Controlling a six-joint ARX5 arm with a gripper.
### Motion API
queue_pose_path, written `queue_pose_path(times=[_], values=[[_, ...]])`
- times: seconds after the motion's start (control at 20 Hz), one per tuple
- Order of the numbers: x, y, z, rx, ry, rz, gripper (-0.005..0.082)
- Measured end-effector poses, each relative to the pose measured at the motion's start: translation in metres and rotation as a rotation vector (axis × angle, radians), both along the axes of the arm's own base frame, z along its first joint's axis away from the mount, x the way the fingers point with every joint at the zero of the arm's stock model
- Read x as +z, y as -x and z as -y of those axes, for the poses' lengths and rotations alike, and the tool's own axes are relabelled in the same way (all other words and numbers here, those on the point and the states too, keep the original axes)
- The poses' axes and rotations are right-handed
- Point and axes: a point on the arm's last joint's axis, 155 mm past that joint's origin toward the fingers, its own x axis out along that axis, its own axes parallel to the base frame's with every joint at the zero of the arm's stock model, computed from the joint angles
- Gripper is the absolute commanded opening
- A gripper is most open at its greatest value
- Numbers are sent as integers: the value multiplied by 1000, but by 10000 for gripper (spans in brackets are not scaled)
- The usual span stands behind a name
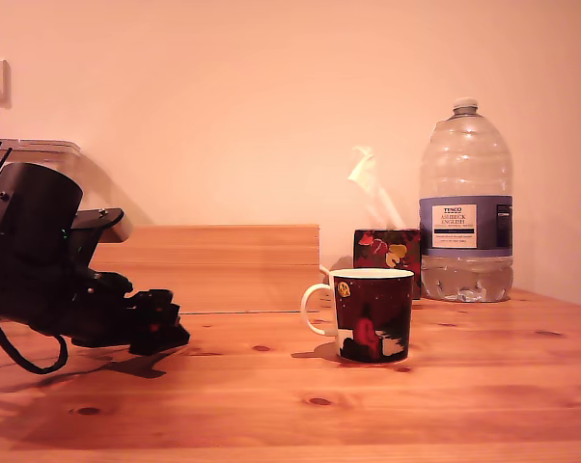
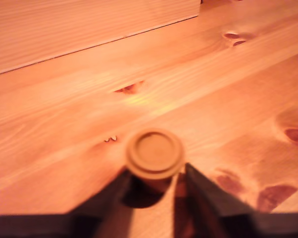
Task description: Pick up the coffee capsules from the table one by one and drop them inside the nearest coffee cup
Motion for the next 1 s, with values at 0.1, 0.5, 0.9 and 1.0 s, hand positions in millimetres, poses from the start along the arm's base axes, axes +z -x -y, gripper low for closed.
queue_pose_path(times=[0.1,0.5,0.9,1.0], values=[[1,0,0,0,1,4,74],[10,10,17,-91,7,4,75],[108,57,59,-303,13,66,74],[130,78,74,-364,9,88,75]])
